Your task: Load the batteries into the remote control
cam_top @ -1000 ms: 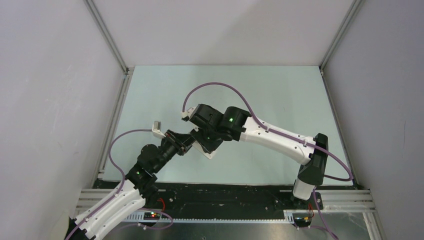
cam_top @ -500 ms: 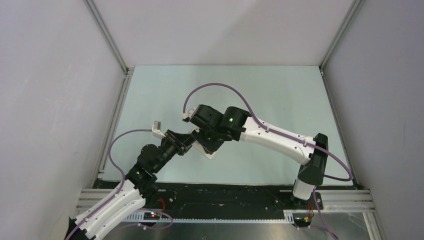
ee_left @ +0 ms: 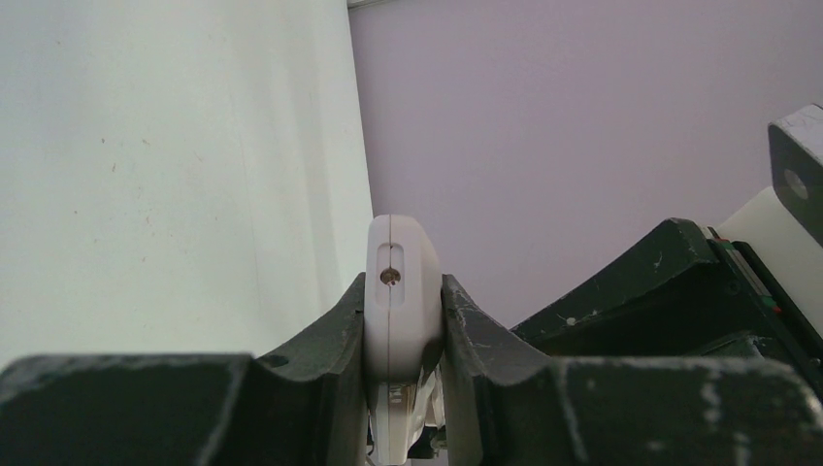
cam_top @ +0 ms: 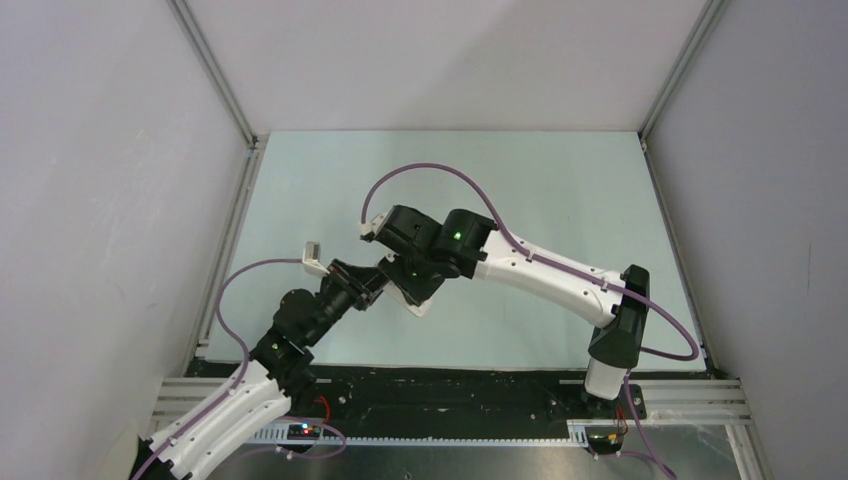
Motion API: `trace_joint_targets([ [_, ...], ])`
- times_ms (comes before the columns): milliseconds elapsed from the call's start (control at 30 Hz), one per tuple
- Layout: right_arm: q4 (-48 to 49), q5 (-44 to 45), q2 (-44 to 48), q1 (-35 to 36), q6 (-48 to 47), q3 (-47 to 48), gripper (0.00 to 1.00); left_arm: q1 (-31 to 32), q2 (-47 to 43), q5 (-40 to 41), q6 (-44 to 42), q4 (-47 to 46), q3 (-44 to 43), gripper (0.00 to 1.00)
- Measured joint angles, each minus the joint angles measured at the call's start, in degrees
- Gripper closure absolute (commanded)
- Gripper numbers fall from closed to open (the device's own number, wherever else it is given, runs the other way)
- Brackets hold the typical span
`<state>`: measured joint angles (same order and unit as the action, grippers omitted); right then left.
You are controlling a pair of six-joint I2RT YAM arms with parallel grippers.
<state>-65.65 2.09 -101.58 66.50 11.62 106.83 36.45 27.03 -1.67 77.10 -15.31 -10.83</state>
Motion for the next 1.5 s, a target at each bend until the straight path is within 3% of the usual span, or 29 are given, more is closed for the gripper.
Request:
trace_joint_targets([
  [167,-0.4,-0.5,-0.2,-0.3,-0.3,0.7,0.81,0.0,-0.9,0.0,-0.2,0.0,0.0,0.92],
  [1133,-1.3,1.6,-2.4,-0.3,-2.1,2.1,0.43,-0.3,-1.3,-0.5,1.1,0.0,0.7,0.91],
  [1367,-0.4,3.0,-2.4,-0.3,-2.4,2.1,0.27,-0.3,-1.3,-0.5,1.6,-0.1,0.8,0.91],
  [1400,-0.1,3.1,-2.4,-0.2,-2.3,2.1,0.21,-0.3,-1.3,-0.5,1.6,-0.2,0.8,0.91],
  [1500,1.6,3.0,-2.3,-0.2,-2.1,2.1,0.17,-0.3,-1.3,-0.5,2.0,-0.5,0.8,0.91],
])
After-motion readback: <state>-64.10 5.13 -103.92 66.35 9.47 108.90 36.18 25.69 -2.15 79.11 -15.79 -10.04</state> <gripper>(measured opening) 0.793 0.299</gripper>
